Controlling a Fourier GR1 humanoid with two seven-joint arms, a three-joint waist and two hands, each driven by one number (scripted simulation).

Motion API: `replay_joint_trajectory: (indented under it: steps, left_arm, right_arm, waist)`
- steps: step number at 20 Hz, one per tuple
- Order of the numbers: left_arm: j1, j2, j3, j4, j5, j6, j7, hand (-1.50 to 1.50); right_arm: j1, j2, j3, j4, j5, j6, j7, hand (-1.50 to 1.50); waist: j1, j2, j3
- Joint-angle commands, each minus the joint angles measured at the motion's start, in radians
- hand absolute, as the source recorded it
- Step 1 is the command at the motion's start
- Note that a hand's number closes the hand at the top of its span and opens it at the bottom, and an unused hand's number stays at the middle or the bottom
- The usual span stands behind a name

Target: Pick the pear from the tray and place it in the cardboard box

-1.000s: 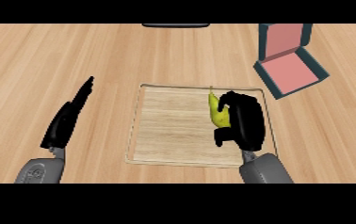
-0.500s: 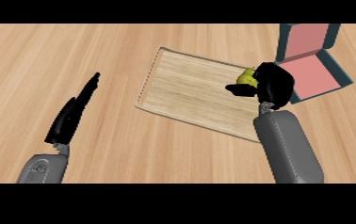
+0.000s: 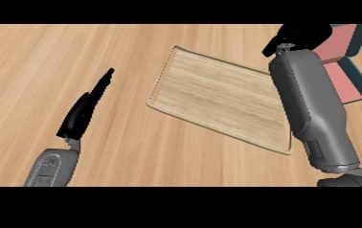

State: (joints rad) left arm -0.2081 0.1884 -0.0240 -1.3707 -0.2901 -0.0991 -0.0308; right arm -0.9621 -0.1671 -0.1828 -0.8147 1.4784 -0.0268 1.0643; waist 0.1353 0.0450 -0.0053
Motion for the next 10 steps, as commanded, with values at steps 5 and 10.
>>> replay_joint_trajectory:
  steps: [5, 10]
  left_arm:
    - [-0.016, -0.015, -0.01, 0.007, -0.009, 0.007, 0.014, 0.0]
    - [-0.027, -0.013, 0.004, 0.042, -0.015, 0.02, 0.017, 0.0]
  right_arm:
    - [-0.301, -0.059, -0.036, 0.202, 0.178, 0.136, 0.31, 1.5]
    - [-0.392, -0.091, -0.081, 0.271, 0.246, 0.142, 0.374, 1.5]
  waist:
    - [0.001, -0.008, 0.0]
    - [-0.023, -0.006, 0.001]
